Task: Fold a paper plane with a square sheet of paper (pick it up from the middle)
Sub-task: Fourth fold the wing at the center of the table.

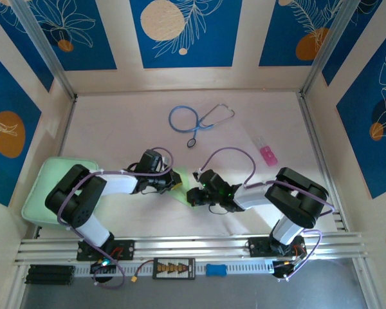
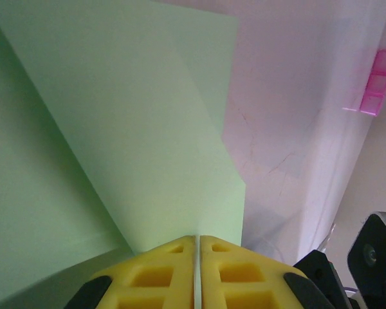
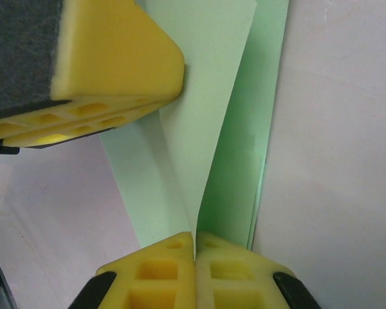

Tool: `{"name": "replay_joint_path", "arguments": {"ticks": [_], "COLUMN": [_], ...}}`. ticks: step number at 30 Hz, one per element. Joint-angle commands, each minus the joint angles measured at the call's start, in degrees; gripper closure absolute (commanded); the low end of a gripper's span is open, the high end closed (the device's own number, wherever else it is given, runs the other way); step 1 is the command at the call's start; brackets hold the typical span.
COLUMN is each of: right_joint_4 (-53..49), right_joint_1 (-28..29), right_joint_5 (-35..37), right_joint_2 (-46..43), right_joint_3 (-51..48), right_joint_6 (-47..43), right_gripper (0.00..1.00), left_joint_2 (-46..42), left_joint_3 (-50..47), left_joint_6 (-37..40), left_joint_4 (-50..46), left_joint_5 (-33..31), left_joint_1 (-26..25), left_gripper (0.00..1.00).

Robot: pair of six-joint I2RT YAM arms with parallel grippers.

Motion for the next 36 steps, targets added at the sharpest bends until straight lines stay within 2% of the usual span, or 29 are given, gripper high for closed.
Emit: {"name": "replay_joint_path", "arguments": {"ticks": [1,27,36], "right_joint_4": [-8.13,-9.92,-10.42], "right_joint_1": [-0.65,-1.59,-1.82], "right_joint_5": [-2.14,-3.48,-3.74], "right_joint_2": [1.05,1.67,1.72], "right_joint_3": [-0.16,0.45,0.59], "right_joint_6": [0.46,1.26,1.38], "right_gripper": [0.93,0.94,0.94], "left_joint_2": [0.70,3.08,1.71], "left_joint_3": [0.50,2.52,3.20], "left_joint_6": [0.49,1.39,2.79], "left_joint_4": [-0.55,-0.42,0.01], "left_joint_5": [-0.80,1.24,1.41], "left_joint_1": [-0.41,-0.60,-0.94], "left_gripper": [0.88,0.86,0.82]}}
